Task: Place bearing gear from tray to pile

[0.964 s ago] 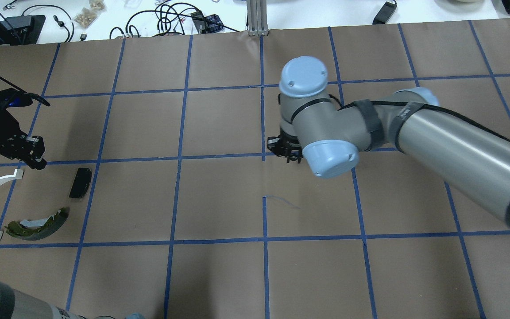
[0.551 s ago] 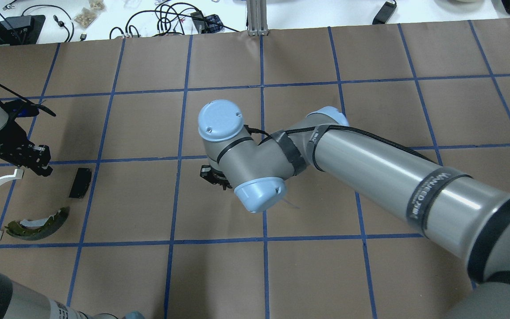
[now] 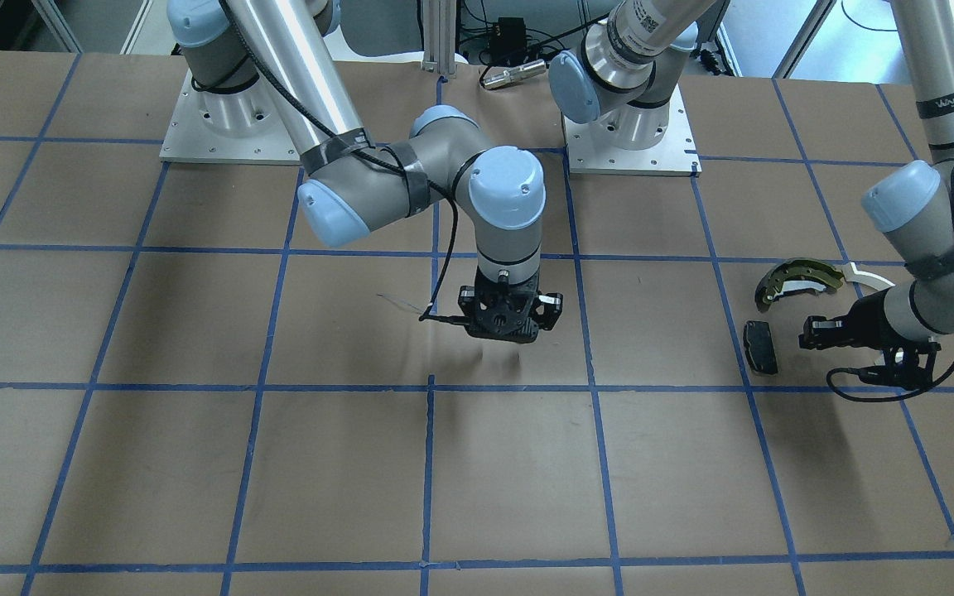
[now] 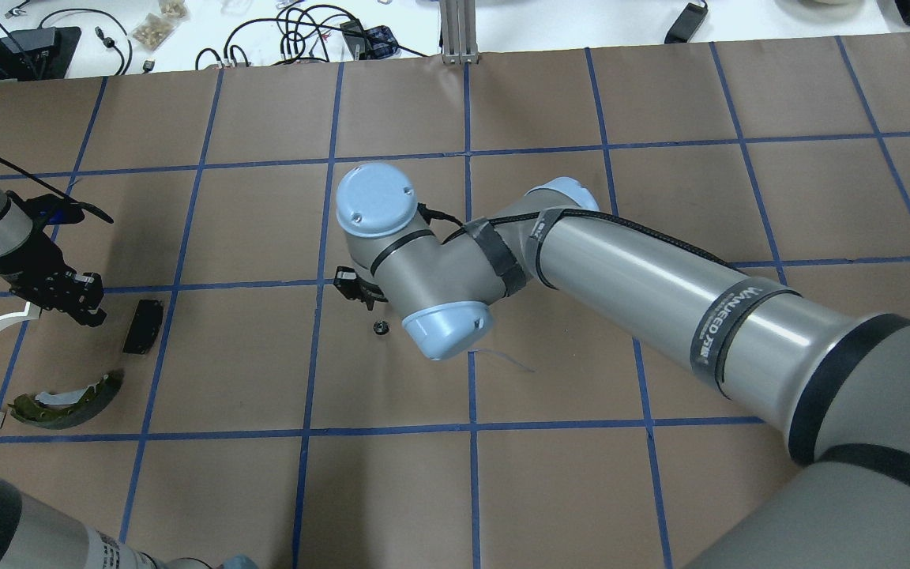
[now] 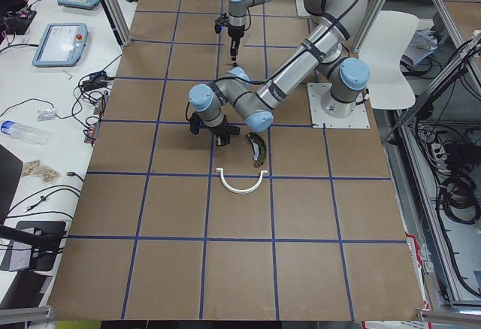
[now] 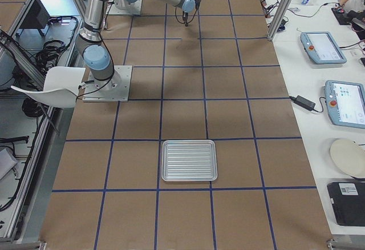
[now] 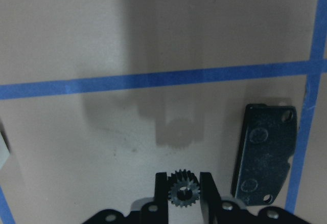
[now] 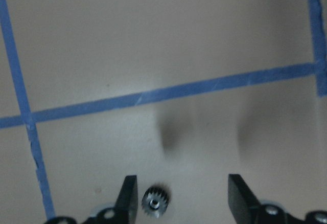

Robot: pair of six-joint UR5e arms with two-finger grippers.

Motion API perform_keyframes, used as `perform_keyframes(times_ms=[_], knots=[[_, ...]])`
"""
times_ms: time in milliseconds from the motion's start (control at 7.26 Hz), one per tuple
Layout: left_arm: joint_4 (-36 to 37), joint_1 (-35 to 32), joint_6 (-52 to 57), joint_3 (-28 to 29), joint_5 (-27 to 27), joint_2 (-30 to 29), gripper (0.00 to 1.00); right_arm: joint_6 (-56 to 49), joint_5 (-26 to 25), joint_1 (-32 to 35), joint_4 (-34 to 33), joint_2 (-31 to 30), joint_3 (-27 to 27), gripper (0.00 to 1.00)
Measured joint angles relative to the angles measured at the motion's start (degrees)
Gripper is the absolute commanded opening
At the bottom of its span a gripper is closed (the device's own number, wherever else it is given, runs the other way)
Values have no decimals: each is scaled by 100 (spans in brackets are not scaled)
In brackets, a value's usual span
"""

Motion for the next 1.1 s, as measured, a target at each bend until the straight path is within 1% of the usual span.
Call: perform_keyframes(times_ms=[138,276,551,689,827,964,1102], knots=[[-2,1,-1,-3,8,3,100,-599,-8,-430,180,-241,11,100],[-13,2,-6,0,22,29,100,-1152,-32,-898,683,-618,23,100],[-168,-151,-84,74,21,228,100,-2085,-55,-1837,2017,-1503,30,100],[-295,-362,-140,107,6,402,100,-2387,-55,-2230,2618,-1924,17,100],[-394,-697,-225,155,0,587,100,-2652,-124,-2487,3051,-2340,-29,100],[-434,-1149,-451,243,-2,725,100,-2931,-285,-2600,3354,-2718,-72,100],[-451,-1679,-779,368,-6,817,100,-3096,-419,-2646,3523,-2988,-105,100]])
